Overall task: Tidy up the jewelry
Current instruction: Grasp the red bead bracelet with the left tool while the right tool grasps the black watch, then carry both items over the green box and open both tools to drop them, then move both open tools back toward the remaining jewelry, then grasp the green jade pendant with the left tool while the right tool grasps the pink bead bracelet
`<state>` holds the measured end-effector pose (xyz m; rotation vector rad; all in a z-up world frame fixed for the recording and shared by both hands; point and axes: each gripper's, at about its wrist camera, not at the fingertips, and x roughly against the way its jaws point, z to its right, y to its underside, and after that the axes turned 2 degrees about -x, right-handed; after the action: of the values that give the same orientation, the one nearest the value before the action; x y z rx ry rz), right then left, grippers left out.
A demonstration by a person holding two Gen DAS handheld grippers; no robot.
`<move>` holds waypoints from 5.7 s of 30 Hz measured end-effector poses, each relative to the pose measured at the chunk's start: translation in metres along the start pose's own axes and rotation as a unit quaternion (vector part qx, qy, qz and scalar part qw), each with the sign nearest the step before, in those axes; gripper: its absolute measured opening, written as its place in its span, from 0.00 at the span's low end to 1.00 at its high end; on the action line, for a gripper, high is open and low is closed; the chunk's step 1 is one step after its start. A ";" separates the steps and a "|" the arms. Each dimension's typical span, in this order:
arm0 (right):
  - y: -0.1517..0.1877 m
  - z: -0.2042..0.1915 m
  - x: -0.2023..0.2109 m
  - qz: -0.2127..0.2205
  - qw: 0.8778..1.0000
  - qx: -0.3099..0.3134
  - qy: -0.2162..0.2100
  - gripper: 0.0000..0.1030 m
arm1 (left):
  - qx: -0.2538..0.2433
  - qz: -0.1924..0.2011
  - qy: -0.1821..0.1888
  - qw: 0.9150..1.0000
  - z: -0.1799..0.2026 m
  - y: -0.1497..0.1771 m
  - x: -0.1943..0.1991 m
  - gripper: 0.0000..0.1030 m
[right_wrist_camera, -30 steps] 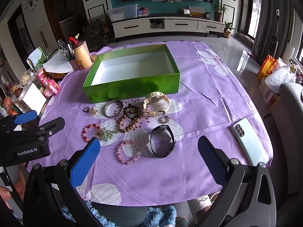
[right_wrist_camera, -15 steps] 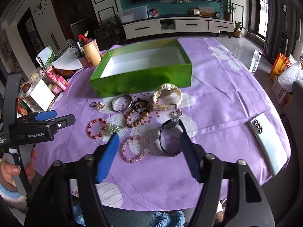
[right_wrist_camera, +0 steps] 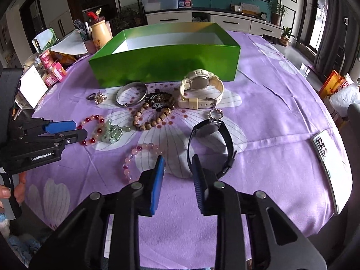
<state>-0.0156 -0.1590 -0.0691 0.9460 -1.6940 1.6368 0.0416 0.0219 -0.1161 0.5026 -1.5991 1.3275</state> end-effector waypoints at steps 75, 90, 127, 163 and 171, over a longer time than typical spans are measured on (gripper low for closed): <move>-0.189 0.002 -0.060 0.048 0.991 -0.056 -0.112 0.02 | 0.016 0.064 0.028 0.997 -0.032 -0.205 -0.028 0.07; -0.195 0.012 -0.092 0.027 0.992 -0.074 -0.101 0.20 | 0.026 0.023 0.013 0.999 -0.039 -0.209 -0.064 0.17; -0.032 0.010 0.008 0.017 0.992 -0.085 -0.092 0.48 | -0.008 0.036 0.034 0.999 0.006 -0.057 0.028 0.86; 0.001 -0.006 -0.013 0.020 0.997 -0.061 -0.042 0.07 | -0.044 0.013 0.060 0.997 0.043 -0.027 -0.009 0.05; -0.008 -0.007 0.009 0.050 0.995 -0.065 -0.055 0.07 | -0.036 0.021 0.075 0.996 0.038 -0.031 0.000 0.05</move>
<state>-0.0144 -0.1529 -0.0563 0.9155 -1.9267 1.5405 0.0507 -0.0229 -0.0984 0.3202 -1.5347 1.3020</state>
